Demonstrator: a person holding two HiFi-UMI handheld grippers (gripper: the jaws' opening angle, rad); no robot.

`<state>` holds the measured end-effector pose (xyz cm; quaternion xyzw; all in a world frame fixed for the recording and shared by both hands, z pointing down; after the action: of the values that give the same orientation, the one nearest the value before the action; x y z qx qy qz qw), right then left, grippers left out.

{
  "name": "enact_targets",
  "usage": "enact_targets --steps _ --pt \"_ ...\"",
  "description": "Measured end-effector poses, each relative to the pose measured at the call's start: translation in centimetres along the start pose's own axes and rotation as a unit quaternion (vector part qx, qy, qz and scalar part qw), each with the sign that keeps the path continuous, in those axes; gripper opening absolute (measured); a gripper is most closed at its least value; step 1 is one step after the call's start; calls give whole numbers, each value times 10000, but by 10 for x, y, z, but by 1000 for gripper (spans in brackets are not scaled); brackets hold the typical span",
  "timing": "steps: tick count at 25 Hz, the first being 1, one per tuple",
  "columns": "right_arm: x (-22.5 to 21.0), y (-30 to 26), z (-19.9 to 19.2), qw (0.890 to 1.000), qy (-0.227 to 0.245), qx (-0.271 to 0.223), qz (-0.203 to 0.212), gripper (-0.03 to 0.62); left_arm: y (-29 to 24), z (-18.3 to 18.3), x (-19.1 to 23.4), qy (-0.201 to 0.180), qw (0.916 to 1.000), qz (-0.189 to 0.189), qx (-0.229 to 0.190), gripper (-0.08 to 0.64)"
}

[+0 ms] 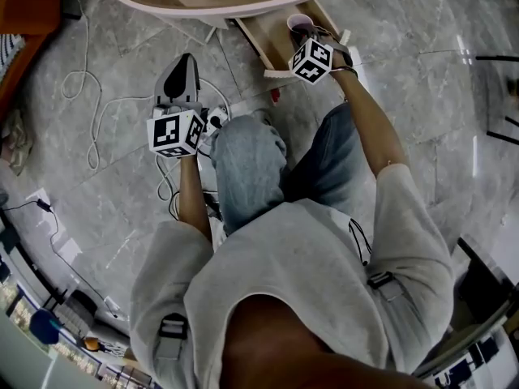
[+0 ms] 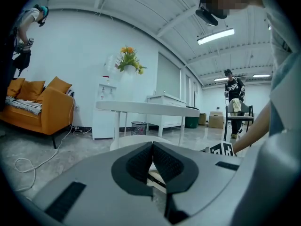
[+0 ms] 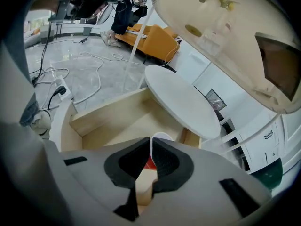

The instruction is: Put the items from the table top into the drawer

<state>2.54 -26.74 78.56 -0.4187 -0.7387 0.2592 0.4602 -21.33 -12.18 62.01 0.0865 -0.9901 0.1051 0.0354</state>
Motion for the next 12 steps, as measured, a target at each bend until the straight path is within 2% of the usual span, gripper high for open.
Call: enact_targets --steps 4,8,12 --pt "7 -2 2 10000 31 -1 84 40 1 -2 2 33 10000 29 8 15" --pt "11 -2 0 9994 -88 -1 336 115 0 -2 3 42 10000 31 7 15" --pt "12 1 -2 9992 -82 -25 397 147 2 -2 1 23 10000 50 -30 15"
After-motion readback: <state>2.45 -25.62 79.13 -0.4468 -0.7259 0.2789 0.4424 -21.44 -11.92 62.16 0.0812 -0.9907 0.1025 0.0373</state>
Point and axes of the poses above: the fingertips, and each gripper's own axes: y backward along the fingers, x to its left, z out of its top, the point moved 5 cm from there along y, backward along the fingers, and after that the axes turned 1 degree about y, right-handed, at the moved point
